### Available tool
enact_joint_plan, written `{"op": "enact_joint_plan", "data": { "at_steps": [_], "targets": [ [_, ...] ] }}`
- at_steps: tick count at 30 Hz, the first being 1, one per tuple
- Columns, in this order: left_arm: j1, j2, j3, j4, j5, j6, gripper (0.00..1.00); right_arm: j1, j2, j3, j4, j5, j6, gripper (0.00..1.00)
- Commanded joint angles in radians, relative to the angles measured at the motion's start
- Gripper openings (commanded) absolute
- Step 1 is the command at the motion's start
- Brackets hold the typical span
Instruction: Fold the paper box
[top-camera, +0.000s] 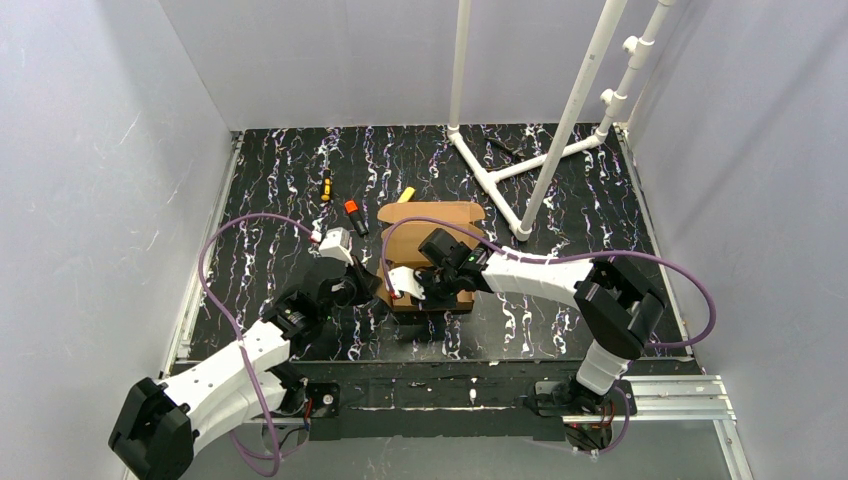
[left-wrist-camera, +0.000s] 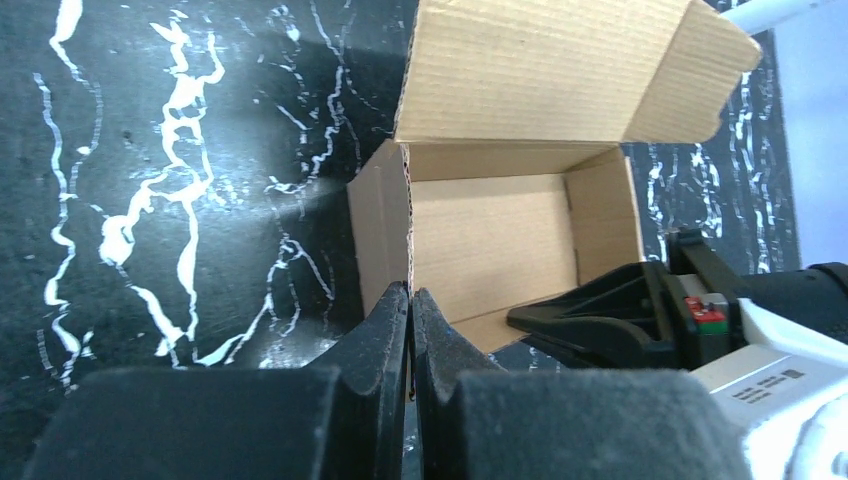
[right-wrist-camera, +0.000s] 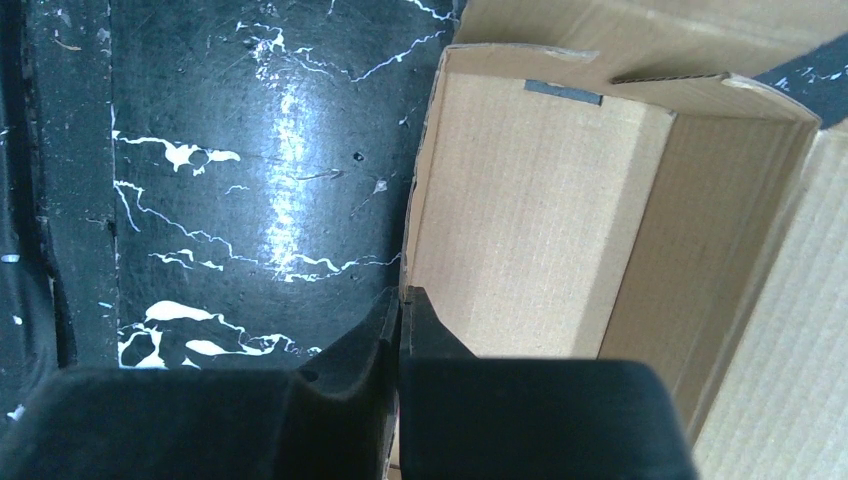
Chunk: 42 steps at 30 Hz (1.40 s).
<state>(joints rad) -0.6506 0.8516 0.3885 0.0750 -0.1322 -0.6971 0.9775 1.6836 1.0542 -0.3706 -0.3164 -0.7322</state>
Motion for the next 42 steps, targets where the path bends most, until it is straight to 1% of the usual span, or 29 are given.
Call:
{"op": "enact_joint_plan", "data": {
  "at_steps": [1,6,8,9,15,21,23,26,30,33,35,40,41,42],
  "targets": [
    [-0.011,0.026,0.008,0.049,0.093,-0.037,0.0,0.012,-0.013,-0.005,0.047,-0.007,0.004,0.07],
    [-0.011,0.089,0.005,0.102,0.132,-0.065,0.0,0.011,-0.01,-0.003,0.047,-0.007,0.005,0.07],
    [-0.01,0.106,0.009,0.106,0.147,-0.067,0.04,0.011,-0.01,-0.004,0.046,-0.009,0.005,0.07],
    [-0.01,0.112,0.011,0.106,0.16,-0.068,0.09,0.011,-0.009,-0.004,0.047,-0.009,0.005,0.06],
    [-0.01,0.107,0.004,0.105,0.156,-0.069,0.23,0.011,-0.004,-0.003,0.044,-0.007,0.003,0.06],
    [-0.01,0.1,-0.002,0.104,0.158,-0.067,0.31,0.011,-0.004,-0.002,0.042,-0.007,0.003,0.06],
    [-0.011,0.092,-0.002,0.105,0.172,-0.064,0.37,0.01,-0.003,-0.003,0.042,-0.005,0.004,0.06],
    [-0.009,0.061,-0.011,0.105,0.181,-0.064,0.51,0.01,-0.004,-0.003,0.042,-0.003,0.004,0.06],
    [0.003,0.006,-0.035,0.105,0.175,-0.071,0.6,0.01,-0.002,-0.001,0.043,-0.002,0.005,0.06],
    [0.03,-0.049,-0.05,0.094,0.176,-0.07,0.61,0.009,-0.003,-0.003,0.044,0.001,0.005,0.06],
    [0.046,-0.096,-0.048,0.051,0.158,-0.06,0.62,0.007,-0.003,-0.002,0.044,0.001,0.006,0.06],
    [0.074,-0.246,-0.001,-0.209,-0.01,-0.018,0.61,0.0,-0.004,-0.003,0.043,-0.002,0.007,0.06],
    [0.079,-0.273,0.006,-0.253,-0.039,-0.012,0.6,0.0,-0.003,-0.003,0.042,-0.002,0.008,0.06],
    [0.082,-0.298,0.01,-0.308,-0.075,-0.013,0.55,0.0,-0.001,-0.003,0.042,-0.003,0.009,0.06]
  ]
}}
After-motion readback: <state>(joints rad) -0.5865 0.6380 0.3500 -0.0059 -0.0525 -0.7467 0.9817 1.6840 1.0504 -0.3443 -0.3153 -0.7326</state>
